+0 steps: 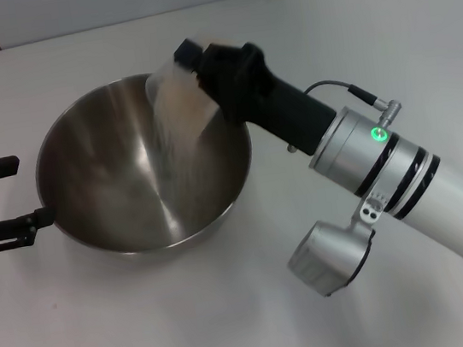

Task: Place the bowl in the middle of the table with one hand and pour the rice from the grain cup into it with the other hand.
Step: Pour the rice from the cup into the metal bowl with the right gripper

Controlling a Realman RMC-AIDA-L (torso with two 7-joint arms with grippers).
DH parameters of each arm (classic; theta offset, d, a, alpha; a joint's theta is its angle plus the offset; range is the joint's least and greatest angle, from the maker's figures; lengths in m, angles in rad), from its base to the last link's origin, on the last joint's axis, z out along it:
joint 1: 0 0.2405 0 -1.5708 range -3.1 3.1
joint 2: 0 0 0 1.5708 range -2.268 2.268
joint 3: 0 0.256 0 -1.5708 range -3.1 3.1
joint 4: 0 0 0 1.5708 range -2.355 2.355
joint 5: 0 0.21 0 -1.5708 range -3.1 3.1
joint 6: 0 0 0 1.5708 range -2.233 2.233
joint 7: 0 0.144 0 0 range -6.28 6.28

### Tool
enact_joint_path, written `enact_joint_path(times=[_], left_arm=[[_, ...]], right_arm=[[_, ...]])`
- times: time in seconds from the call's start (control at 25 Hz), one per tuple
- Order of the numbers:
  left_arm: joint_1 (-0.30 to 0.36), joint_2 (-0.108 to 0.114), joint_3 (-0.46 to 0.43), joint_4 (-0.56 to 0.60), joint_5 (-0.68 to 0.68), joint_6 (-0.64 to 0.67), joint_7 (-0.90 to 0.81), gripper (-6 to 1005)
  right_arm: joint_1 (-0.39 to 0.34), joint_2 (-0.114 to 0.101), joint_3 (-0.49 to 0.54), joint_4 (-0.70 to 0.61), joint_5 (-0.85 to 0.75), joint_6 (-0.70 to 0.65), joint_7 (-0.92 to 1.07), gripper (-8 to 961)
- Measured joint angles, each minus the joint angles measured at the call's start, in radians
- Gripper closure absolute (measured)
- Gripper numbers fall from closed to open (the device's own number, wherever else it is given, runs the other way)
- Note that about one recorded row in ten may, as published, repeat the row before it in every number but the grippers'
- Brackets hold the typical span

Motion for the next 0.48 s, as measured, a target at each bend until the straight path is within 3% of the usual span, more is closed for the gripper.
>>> enact_joint_path(times=[0.48], left_arm=[[0.002, 0.001, -0.001, -0.001, 0.004, 0.000, 0.000, 181]], right_arm=[[0.001, 0.002, 0.005, 0.081, -0.085, 0.126, -0.523, 939]])
